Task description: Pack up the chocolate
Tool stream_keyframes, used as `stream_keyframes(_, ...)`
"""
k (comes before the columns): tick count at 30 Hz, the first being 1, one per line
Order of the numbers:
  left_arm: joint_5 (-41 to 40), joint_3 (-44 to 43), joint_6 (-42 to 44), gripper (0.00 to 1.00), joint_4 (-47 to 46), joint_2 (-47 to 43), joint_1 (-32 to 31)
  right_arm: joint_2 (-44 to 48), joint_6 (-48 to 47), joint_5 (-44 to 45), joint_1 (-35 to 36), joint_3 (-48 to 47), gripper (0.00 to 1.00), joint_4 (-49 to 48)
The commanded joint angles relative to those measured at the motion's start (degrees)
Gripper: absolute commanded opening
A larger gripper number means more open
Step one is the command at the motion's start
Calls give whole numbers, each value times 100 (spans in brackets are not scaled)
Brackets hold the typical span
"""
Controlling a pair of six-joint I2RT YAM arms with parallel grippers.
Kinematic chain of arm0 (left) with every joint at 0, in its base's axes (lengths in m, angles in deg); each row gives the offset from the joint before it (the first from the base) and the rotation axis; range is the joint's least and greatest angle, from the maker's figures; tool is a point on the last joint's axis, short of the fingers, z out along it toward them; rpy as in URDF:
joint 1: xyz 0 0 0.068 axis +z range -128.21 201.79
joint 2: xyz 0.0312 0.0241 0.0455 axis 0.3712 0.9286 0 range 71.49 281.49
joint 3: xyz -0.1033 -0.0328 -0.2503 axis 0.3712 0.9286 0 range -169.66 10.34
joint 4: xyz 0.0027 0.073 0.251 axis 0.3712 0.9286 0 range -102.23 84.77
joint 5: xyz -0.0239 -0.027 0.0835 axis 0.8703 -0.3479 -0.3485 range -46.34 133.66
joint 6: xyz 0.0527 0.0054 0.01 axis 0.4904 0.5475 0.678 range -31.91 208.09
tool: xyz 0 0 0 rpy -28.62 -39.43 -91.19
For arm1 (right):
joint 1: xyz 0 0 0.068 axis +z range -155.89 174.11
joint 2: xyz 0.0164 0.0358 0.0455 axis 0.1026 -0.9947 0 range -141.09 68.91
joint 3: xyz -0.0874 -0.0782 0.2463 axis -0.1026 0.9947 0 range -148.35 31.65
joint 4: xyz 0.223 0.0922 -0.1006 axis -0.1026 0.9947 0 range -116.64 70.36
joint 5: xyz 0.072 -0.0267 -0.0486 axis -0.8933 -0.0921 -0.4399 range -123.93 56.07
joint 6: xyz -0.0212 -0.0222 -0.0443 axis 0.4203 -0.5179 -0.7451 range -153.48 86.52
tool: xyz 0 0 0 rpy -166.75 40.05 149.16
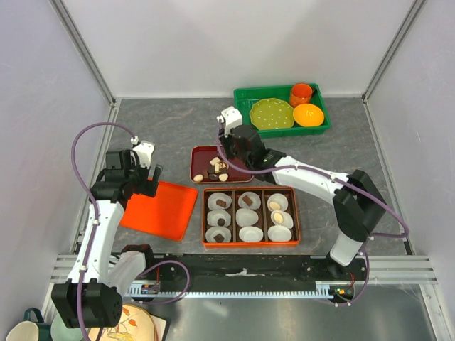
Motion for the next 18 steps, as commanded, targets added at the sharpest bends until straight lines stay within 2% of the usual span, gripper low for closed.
stream_keyframes(1,19,-28,97,98,-162,-8,28,-278,121,16,-257,-445,36,-409)
stream_keyframes(5,28,-2,106,98,-206,0,28,-490,139,33,-415,-533,46,-427)
stream_keyframes(18,-16,7,150,98,-215,-8,37,-903,139,-28,-749,-674,49,-585)
